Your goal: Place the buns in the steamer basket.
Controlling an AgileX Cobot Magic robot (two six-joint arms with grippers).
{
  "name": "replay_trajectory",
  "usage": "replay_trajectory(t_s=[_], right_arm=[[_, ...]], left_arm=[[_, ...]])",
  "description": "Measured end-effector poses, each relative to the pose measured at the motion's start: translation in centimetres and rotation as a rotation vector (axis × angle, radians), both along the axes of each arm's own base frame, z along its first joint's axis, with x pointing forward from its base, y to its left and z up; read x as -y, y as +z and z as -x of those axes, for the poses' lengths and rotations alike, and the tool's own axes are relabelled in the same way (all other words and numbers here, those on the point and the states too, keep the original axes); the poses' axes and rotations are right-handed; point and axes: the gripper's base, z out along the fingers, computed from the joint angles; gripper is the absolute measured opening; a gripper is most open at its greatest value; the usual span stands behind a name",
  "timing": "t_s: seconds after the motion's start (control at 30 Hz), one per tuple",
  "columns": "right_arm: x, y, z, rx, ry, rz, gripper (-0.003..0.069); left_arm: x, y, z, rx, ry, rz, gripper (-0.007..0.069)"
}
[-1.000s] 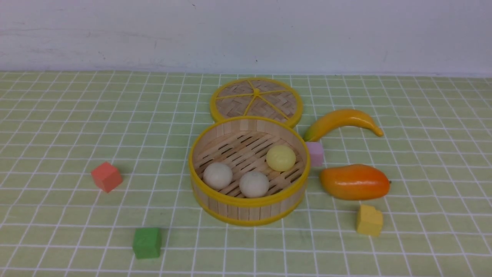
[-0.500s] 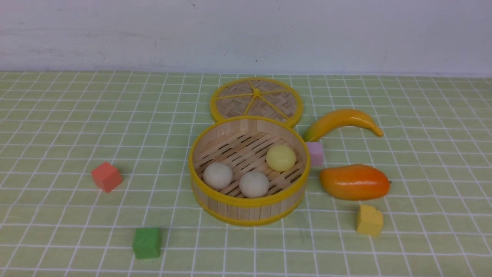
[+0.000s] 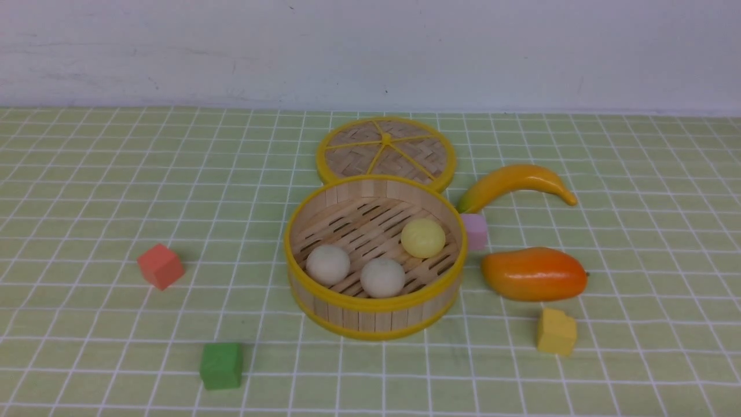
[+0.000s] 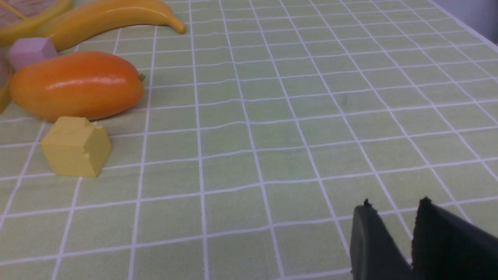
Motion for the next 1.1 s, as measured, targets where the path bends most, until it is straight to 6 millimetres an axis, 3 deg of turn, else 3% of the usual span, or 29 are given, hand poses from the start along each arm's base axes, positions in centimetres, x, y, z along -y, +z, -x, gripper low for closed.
replay_trajectory(t_s=[1.1], right_arm=[[0.00, 0.00, 0.00, 0.000, 0.000, 0.000, 0.0203]], left_arm=[[0.00, 0.00, 0.00, 0.000, 0.000, -0.001, 0.0237]])
